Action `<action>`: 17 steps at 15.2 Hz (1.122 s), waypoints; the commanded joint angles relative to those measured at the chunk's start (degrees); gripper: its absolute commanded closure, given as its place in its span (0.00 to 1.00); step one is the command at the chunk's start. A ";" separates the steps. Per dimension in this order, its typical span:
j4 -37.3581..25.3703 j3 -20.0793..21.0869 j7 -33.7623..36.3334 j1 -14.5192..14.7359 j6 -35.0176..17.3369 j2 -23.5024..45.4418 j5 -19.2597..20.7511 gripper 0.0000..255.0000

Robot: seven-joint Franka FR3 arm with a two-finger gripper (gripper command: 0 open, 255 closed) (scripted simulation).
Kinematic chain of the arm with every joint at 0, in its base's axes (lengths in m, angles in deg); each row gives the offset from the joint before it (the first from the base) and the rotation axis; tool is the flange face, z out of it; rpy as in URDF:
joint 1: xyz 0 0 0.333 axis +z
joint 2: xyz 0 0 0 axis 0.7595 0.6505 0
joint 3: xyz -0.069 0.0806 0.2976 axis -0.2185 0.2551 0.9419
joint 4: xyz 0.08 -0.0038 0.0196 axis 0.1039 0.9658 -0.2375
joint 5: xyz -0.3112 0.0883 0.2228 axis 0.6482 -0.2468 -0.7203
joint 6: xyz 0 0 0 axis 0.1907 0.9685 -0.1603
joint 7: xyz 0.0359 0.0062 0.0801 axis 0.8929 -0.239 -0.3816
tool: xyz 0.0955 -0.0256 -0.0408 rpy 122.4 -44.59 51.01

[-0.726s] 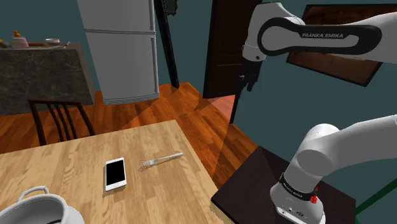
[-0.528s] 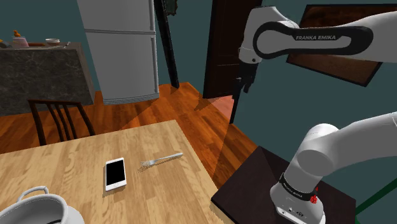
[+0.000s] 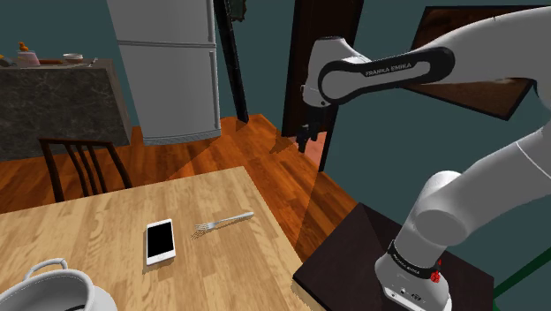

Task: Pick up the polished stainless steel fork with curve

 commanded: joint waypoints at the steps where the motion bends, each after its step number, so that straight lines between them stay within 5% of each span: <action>1: -1.35 0.15 -1.67 0.81 -3.03 4.35 -0.17 0.00; 17: -15.15 4.19 -12.53 6.41 -20.16 36.01 -0.12 0.00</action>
